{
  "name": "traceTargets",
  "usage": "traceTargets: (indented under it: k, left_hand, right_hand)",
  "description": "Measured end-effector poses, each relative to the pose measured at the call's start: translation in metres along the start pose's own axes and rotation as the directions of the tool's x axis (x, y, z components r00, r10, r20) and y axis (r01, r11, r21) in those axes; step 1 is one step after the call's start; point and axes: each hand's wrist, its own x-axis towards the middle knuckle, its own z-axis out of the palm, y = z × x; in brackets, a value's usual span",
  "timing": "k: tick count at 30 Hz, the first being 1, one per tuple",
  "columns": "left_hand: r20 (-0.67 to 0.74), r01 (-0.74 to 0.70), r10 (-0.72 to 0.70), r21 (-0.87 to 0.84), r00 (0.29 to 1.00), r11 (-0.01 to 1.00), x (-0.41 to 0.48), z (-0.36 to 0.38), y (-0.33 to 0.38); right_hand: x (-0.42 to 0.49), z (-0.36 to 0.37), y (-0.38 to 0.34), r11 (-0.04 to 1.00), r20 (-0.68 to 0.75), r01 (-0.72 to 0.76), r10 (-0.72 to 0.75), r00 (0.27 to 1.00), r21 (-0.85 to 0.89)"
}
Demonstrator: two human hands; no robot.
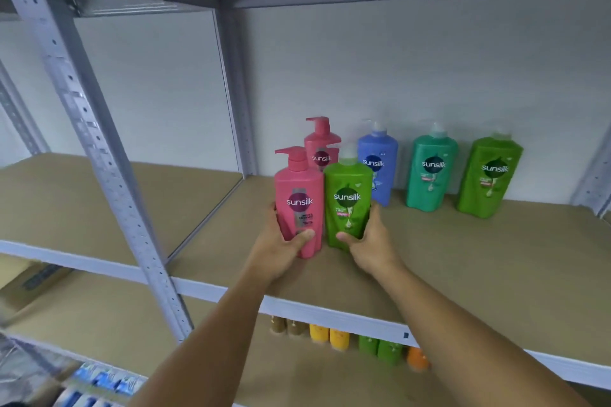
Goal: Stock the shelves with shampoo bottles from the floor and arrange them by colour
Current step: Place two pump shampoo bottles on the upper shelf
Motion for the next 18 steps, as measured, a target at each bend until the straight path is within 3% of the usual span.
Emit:
traceTargets:
  k: [12, 18]
  left_hand:
    - [-0.013, 0.017, -0.018, -0.005, 1.000, 1.000, 0.028, -0.010, -0.034]
    - [-0.026, -0.001, 0.002, 0.037, 1.000, 0.999, 0.029, -0.013, -0.037]
  right_hand:
    - [0.054, 0.051, -0.002, 0.996, -0.051, 0.087, -0.085, 0.995, 0.029]
    - [0.050, 0.041, 0.011, 0.991, 0.103, 0.093, -0.103, 0.989, 0.097]
